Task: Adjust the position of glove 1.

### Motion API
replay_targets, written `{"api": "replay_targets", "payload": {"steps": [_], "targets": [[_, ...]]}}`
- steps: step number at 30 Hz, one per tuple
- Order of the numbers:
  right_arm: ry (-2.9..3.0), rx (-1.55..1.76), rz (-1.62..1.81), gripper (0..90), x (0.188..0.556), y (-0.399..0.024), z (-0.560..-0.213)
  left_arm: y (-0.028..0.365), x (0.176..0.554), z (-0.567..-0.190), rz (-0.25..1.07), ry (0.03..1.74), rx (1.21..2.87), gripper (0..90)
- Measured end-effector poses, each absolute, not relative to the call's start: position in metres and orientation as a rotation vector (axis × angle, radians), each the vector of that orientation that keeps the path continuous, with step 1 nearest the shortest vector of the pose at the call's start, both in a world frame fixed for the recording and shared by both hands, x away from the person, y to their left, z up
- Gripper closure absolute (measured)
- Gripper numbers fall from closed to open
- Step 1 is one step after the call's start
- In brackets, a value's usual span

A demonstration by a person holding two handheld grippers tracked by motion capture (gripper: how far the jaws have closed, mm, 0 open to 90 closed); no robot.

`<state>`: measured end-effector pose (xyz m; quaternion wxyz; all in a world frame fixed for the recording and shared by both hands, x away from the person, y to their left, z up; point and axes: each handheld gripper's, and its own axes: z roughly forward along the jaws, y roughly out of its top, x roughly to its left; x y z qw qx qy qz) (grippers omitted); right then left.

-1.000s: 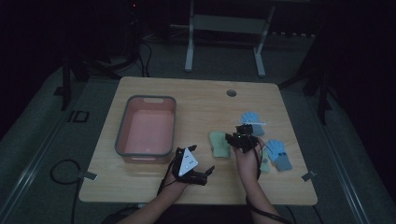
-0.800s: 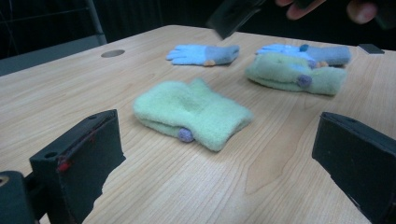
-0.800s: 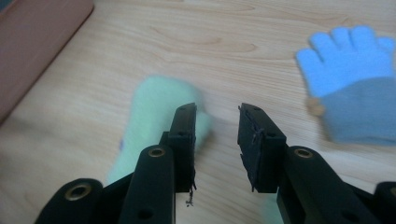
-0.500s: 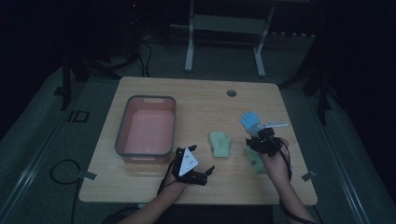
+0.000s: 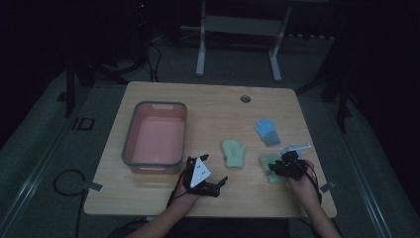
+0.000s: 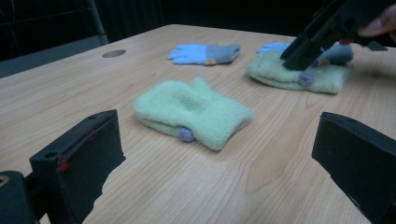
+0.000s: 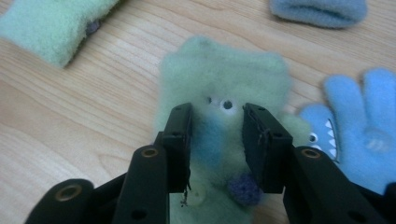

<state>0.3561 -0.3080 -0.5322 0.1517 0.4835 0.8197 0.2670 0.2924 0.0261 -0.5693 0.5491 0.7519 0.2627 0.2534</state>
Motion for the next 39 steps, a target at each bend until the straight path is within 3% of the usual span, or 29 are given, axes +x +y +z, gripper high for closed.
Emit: {"api": "replay_targets", "payload": {"steps": [5,9,11,14,25,39], "targets": [[2.318,1.370,0.770,64.9,0.353,-0.305,-0.536,0.025,0.292,-0.569,0.602,0.623,1.780,2.0],[2.306,1.376,0.784,73.9,0.351,-0.306,-0.538,0.025,0.292,-0.569,0.602,0.625,1.780,2.0],[2.295,1.387,0.774,83.7,0.349,-0.304,-0.537,0.025,0.292,-0.569,0.604,0.627,1.780,2.0],[2.273,1.398,0.768,86.5,0.348,-0.301,-0.532,0.025,0.292,-0.569,0.606,0.624,1.781,2.0],[2.133,1.379,0.906,86.8,0.361,-0.293,-0.483,0.025,0.292,-0.569,0.609,0.624,1.782,2.0],[2.116,1.478,0.876,86.7,0.388,-0.268,-0.512,0.025,0.292,-0.569,0.604,0.627,1.780,2.0]]}}
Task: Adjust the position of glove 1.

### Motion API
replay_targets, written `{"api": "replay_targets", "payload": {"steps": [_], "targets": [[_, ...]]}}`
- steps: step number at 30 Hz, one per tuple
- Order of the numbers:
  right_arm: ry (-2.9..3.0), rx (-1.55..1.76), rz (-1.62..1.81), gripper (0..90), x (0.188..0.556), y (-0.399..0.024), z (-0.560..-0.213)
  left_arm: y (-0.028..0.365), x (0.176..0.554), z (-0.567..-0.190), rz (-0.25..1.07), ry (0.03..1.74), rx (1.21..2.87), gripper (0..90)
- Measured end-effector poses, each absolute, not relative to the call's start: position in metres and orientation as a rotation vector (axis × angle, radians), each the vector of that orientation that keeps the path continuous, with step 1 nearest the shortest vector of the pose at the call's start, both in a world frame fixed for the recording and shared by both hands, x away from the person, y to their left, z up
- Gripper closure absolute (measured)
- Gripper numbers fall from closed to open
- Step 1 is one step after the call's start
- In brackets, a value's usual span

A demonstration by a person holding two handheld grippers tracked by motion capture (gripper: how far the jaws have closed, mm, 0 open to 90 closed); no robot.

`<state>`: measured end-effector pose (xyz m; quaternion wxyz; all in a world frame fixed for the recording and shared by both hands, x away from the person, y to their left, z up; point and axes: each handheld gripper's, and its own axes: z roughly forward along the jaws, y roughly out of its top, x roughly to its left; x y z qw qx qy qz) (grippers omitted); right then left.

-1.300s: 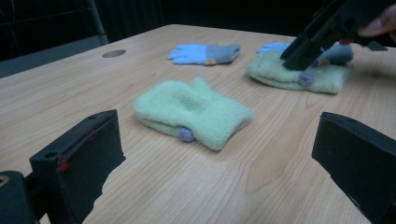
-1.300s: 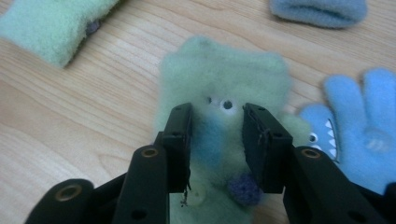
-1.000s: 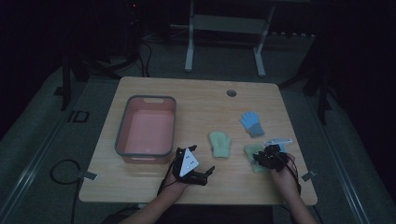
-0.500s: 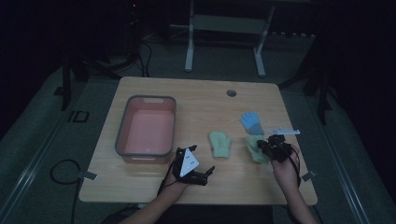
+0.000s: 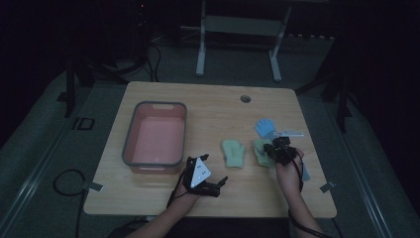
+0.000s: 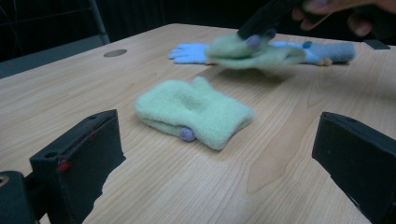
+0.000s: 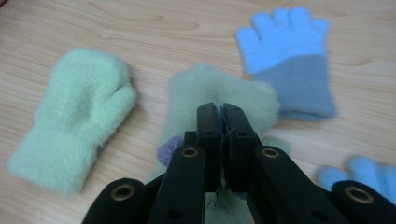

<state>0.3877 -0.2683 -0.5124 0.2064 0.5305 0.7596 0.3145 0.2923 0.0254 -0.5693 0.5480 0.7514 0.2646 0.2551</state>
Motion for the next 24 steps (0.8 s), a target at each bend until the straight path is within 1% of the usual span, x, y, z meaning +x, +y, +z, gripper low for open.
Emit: {"api": "replay_targets", "payload": {"steps": [3,10,13,15,19,20,24], "targets": [[2.137,1.472,0.869,86.6,0.392,-0.254,-0.522,0.026,0.292,-0.569,0.603,0.627,1.781,2.0],[2.161,1.469,0.835,84.0,0.393,-0.248,-0.542,0.026,0.292,-0.569,0.603,0.625,1.781,2.0],[2.159,1.480,0.843,82.5,0.393,-0.249,-0.542,0.026,0.292,-0.569,0.603,0.626,1.781,2.0],[2.178,1.471,0.853,76.5,0.393,-0.252,-0.537,0.026,0.292,-0.569,0.603,0.625,1.781,1.9],[2.196,1.425,0.879,74.0,0.392,-0.258,-0.525,0.026,0.293,-0.569,0.602,0.628,1.781,2.0],[2.240,1.366,0.914,72.4,0.392,-0.264,-0.519,0.026,0.292,-0.569,0.604,0.626,1.783,2.0],[2.323,1.276,0.903,70.1,0.395,-0.272,-0.514,0.026,0.293,-0.569,0.606,0.625,1.783,1.9]]}}
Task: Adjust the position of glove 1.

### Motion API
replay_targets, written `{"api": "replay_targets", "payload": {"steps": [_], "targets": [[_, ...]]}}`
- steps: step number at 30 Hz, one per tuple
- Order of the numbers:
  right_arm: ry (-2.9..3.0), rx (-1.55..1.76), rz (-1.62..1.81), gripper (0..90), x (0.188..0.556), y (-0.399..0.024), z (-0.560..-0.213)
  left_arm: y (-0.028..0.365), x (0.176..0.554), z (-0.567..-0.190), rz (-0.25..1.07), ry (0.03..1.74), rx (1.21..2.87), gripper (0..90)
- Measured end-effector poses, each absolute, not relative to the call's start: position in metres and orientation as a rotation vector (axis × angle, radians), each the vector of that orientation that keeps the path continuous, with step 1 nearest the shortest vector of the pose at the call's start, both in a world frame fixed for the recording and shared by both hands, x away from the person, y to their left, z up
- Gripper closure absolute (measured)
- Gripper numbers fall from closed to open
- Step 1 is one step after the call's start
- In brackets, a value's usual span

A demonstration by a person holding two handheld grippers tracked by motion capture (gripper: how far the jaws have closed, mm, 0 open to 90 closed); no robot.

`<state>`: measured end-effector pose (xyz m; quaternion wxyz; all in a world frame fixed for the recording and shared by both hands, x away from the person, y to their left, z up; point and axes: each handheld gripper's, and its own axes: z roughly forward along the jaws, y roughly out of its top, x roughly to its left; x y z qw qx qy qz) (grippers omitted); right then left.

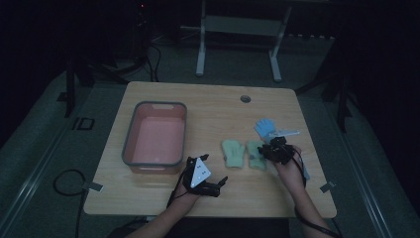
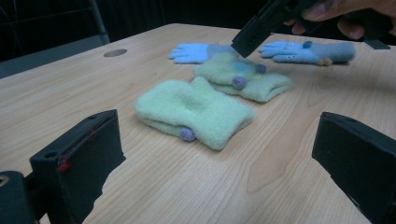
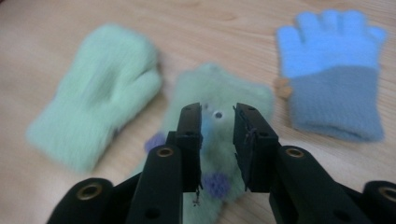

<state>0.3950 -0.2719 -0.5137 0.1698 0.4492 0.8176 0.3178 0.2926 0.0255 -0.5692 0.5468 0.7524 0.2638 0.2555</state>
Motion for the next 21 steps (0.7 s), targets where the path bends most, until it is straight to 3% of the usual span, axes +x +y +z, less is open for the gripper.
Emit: {"api": "replay_targets", "payload": {"steps": [14,21], "targets": [[2.474,1.180,0.837,63.8,0.407,-0.274,-0.534,0.026,0.293,-0.569,0.603,0.630,1.782,1.9],[2.434,1.203,0.833,71.2,0.403,-0.272,-0.539,0.026,0.293,-0.569,0.605,0.624,1.784,2.0]]}}
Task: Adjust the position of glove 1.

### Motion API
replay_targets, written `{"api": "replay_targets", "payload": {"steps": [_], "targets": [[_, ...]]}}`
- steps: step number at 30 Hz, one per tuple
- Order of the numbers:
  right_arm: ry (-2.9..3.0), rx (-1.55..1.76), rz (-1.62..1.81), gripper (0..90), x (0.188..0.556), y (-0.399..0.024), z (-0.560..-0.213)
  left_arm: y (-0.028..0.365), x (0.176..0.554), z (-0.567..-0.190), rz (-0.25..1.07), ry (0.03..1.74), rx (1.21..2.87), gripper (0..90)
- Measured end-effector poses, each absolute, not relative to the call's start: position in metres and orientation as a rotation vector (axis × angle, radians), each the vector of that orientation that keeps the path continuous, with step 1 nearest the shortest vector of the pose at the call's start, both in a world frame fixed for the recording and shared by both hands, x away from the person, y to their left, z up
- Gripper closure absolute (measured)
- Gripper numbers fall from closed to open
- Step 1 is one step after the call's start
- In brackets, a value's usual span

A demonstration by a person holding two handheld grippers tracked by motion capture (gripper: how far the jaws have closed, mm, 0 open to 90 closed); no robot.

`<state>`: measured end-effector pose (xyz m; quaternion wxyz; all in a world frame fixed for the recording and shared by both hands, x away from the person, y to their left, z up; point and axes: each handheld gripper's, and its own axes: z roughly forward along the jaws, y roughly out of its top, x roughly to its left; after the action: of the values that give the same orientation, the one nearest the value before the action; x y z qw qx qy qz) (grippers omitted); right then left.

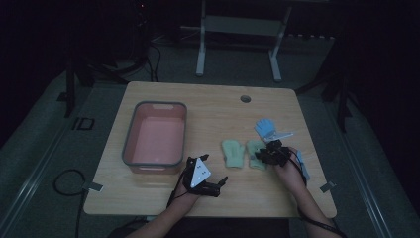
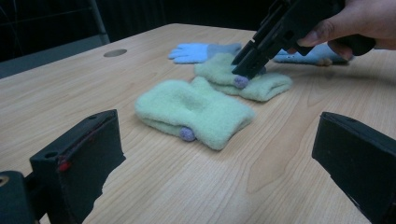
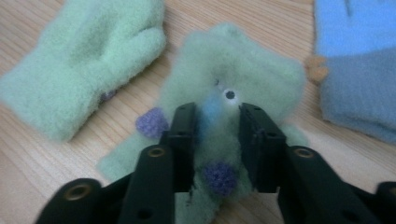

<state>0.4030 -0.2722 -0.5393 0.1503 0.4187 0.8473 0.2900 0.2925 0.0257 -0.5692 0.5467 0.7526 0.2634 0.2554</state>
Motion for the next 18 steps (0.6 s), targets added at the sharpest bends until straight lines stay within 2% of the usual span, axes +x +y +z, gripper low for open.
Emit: {"api": "replay_targets", "payload": {"steps": [3,6,12,18], "targets": [[2.423,1.217,0.825,79.6,0.401,-0.270,-0.539,0.026,0.292,-0.569,0.603,0.626,1.783,2.0],[2.402,1.243,0.828,83.6,0.399,-0.269,-0.540,0.026,0.292,-0.569,0.604,0.625,1.782,2.0],[2.365,1.242,0.829,85.6,0.396,-0.268,-0.533,0.026,0.293,-0.569,0.600,0.629,1.781,2.0],[2.329,1.178,0.879,85.6,0.395,-0.267,-0.496,0.027,0.295,-0.569,0.582,0.646,1.768,2.0]]}}
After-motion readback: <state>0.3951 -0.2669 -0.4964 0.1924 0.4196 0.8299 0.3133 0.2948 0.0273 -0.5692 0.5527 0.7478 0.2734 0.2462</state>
